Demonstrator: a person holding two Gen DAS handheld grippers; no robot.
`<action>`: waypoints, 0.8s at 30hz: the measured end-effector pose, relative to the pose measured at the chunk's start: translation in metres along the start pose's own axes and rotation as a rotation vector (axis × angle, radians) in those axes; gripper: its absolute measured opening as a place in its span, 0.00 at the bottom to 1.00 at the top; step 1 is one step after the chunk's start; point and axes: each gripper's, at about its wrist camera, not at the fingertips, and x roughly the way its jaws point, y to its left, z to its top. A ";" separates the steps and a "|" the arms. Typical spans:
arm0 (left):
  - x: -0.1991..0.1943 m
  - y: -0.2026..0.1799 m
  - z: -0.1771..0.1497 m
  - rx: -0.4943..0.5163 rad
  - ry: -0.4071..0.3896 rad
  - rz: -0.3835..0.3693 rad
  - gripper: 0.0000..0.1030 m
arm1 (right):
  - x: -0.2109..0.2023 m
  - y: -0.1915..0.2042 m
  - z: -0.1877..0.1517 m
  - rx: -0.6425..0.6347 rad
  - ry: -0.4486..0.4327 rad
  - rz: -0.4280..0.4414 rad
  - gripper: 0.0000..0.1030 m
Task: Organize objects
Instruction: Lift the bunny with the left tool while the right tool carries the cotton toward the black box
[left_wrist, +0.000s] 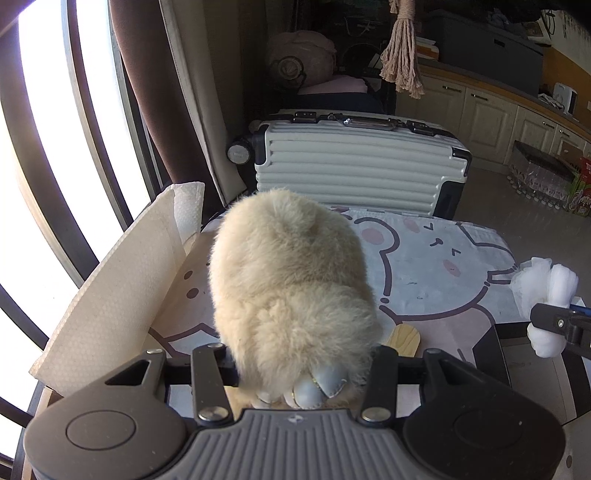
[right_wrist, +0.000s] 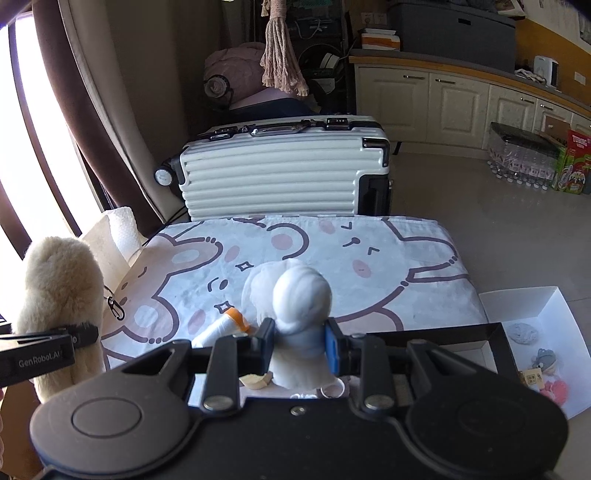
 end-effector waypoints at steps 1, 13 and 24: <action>0.000 -0.001 0.000 0.000 0.000 0.001 0.46 | 0.000 -0.001 0.000 -0.001 -0.001 0.000 0.28; 0.006 -0.003 -0.001 -0.016 0.008 0.007 0.47 | 0.002 -0.004 0.001 0.000 0.003 0.005 0.28; 0.013 -0.018 -0.001 -0.018 0.023 -0.016 0.46 | 0.003 -0.017 0.002 0.014 0.006 -0.027 0.28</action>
